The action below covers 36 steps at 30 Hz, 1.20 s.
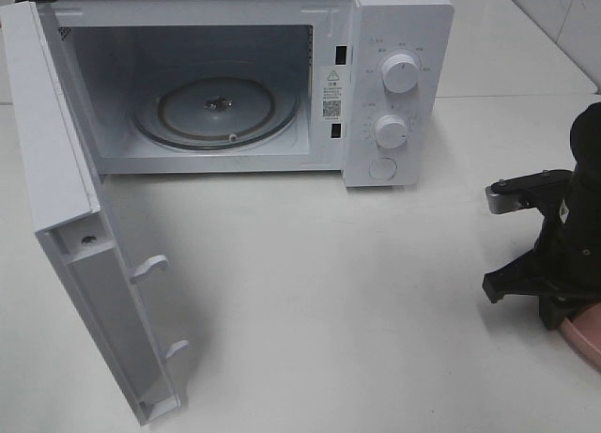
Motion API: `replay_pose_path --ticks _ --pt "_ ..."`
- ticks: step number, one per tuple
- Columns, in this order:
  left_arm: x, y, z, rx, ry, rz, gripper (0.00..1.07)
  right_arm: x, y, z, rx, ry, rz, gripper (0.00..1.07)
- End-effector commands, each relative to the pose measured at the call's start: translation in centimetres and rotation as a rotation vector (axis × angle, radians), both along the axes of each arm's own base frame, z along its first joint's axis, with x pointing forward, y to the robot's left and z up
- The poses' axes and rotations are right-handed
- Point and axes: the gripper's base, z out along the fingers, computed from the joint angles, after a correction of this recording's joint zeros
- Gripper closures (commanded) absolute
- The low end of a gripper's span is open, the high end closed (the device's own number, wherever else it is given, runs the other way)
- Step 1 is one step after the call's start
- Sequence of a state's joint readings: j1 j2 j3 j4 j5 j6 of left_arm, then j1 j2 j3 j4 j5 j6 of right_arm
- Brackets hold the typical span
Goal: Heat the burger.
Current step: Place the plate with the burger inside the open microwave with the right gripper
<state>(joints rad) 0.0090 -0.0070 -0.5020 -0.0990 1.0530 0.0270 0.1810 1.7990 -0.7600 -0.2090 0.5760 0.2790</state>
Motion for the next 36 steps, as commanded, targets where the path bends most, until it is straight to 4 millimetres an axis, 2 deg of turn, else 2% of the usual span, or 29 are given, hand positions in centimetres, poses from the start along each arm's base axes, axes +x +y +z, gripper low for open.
replay_pose_path --ticks 1,7,14,20,25,34,36 --pt "-0.2 0.0 0.0 -0.001 -0.03 -0.004 0.07 0.1 0.2 -0.2 -0.014 -0.011 0.003 1.07" --pt "-0.2 0.0 0.0 -0.001 -0.03 -0.004 0.07 0.0 0.3 0.1 -0.078 -0.023 0.002 1.07" --pt "-0.2 0.0 0.0 -0.001 -0.03 -0.004 0.07 -0.2 0.6 1.1 -0.276 -0.077 0.0 1.07" --pt "-0.2 0.0 0.0 -0.001 -0.03 -0.004 0.07 -0.4 0.8 1.4 -0.33 -0.075 0.015 1.07" --pt "-0.2 0.0 0.0 -0.001 -0.03 -0.004 0.07 -0.8 1.4 1.8 -0.427 -0.086 0.024 1.07" --pt "-0.2 0.0 0.0 -0.001 -0.03 -0.004 0.07 -1.6 2.6 2.3 -0.485 -0.072 0.068 1.07" --pt "-0.2 0.0 0.0 -0.001 -0.03 -0.004 0.07 -1.9 3.4 3.1 -0.48 -0.102 0.089 1.07"
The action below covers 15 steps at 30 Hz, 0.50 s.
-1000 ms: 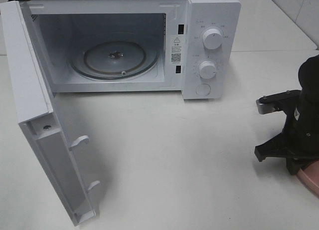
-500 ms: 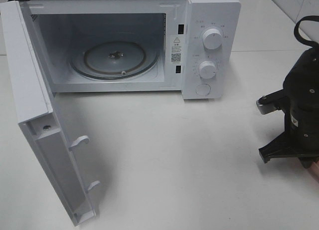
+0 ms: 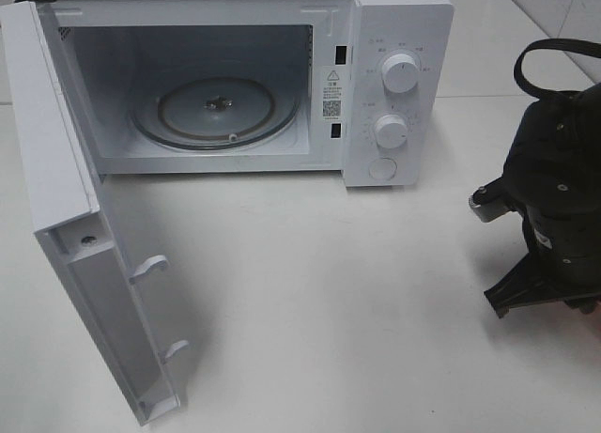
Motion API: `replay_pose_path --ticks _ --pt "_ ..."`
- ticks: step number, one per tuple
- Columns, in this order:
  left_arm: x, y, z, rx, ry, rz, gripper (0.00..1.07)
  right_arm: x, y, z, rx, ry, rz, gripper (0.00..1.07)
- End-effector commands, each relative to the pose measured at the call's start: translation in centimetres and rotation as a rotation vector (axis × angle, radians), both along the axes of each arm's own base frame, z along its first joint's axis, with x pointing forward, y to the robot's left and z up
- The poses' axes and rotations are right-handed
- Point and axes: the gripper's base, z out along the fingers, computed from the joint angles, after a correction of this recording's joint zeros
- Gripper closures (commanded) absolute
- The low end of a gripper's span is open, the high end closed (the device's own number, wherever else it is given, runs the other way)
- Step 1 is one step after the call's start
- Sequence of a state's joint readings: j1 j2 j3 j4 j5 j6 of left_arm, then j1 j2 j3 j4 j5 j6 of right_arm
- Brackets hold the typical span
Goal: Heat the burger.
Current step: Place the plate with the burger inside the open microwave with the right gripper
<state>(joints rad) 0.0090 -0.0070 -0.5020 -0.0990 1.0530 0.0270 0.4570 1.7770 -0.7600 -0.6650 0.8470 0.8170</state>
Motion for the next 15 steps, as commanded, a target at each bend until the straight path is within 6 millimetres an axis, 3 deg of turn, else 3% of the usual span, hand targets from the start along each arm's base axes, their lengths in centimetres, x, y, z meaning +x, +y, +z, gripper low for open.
replay_pose_path --ticks 1,8,15 --pt "-0.2 0.0 0.0 -0.001 -0.03 -0.004 0.07 -0.3 0.0 1.3 -0.067 -0.016 0.029 1.07" --pt "-0.2 0.0 0.0 -0.001 -0.03 -0.004 0.07 -1.5 1.1 3.7 -0.091 -0.052 0.074 1.07" --pt "-0.2 0.0 0.0 -0.001 -0.03 -0.004 0.07 -2.4 1.8 4.9 -0.098 -0.057 0.116 1.07"
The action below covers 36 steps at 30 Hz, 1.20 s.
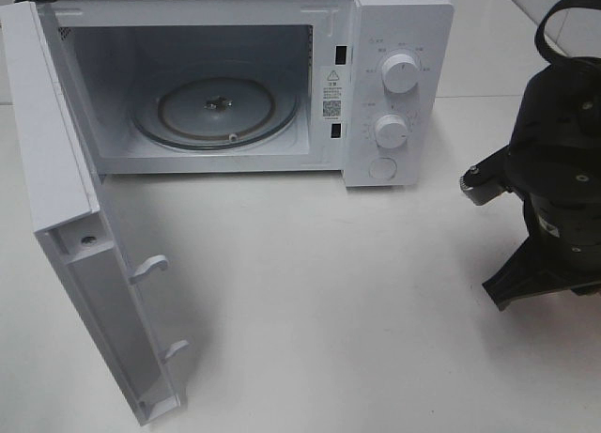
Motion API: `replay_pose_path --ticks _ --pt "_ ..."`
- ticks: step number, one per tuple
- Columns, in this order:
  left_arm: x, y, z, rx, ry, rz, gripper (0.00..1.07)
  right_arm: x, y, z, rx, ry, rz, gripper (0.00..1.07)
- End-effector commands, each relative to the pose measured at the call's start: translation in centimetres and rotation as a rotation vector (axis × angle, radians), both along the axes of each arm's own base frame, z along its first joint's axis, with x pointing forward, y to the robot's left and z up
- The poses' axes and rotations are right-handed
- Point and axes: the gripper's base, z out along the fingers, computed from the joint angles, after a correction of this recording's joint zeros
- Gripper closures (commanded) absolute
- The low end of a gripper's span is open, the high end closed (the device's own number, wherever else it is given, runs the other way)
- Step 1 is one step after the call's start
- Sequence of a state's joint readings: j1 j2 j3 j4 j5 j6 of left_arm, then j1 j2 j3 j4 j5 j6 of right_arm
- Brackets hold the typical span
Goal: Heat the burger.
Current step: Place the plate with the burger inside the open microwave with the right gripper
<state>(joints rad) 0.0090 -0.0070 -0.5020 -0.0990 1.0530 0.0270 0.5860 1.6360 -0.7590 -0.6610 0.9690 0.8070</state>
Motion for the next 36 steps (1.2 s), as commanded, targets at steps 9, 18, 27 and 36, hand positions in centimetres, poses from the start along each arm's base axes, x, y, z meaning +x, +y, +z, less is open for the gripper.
replay_pose_path --ticks 9,18,27,36 --pt "-0.2 0.0 0.0 -0.001 -0.03 -0.004 0.07 -2.7 2.2 3.1 -0.051 -0.019 0.172 1.07" --pt "-0.2 0.0 0.0 -0.001 -0.03 -0.004 0.07 -4.4 4.0 3.7 -0.057 -0.009 0.285 1.07" --pt "-0.2 0.0 0.0 -0.001 -0.03 -0.004 0.07 -6.4 6.1 3.8 -0.065 -0.003 0.418 1.07" --pt "-0.2 0.0 0.0 -0.001 -0.03 -0.004 0.07 -8.6 8.1 3.8 -0.075 0.004 0.566 1.07"
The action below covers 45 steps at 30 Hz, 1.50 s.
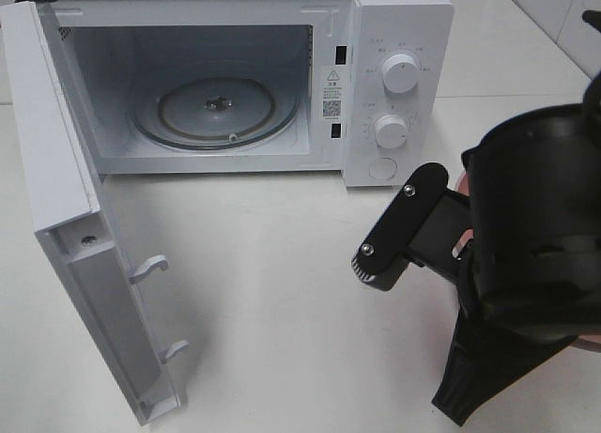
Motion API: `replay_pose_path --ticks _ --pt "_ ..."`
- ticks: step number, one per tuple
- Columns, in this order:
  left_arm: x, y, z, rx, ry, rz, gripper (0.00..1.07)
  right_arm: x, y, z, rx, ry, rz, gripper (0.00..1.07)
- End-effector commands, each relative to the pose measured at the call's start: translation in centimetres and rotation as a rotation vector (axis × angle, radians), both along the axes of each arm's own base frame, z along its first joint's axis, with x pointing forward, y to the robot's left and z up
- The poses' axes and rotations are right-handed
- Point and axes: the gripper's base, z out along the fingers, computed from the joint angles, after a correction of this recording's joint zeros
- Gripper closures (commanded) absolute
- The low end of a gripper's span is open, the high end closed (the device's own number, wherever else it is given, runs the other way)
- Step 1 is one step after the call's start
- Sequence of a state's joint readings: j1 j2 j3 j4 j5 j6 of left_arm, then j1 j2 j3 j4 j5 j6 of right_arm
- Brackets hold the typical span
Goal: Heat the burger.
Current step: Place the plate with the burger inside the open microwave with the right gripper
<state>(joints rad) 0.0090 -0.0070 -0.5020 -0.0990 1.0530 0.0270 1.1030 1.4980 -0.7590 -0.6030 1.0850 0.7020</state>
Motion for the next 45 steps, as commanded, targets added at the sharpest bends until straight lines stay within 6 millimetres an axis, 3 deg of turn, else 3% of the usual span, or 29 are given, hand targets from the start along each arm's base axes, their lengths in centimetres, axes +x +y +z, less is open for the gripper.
replay_pose_path --ticks 1,20,38,45 --pt "-0.2 0.0 0.0 -0.001 -0.03 -0.004 0.07 -0.4 0.0 0.6 -0.071 -0.033 0.064 1.07" --pt "-0.2 0.0 0.0 -0.001 -0.03 -0.004 0.07 -4.7 3.3 0.5 -0.116 0.009 0.511 1.07" --pt "-0.2 0.0 0.0 -0.001 -0.03 -0.004 0.07 -4.6 4.6 0.6 -0.186 0.001 0.829 1.07" --pt "-0.2 0.0 0.0 -0.001 -0.03 -0.004 0.07 -4.6 4.9 0.6 -0.162 -0.01 0.854 1.07"
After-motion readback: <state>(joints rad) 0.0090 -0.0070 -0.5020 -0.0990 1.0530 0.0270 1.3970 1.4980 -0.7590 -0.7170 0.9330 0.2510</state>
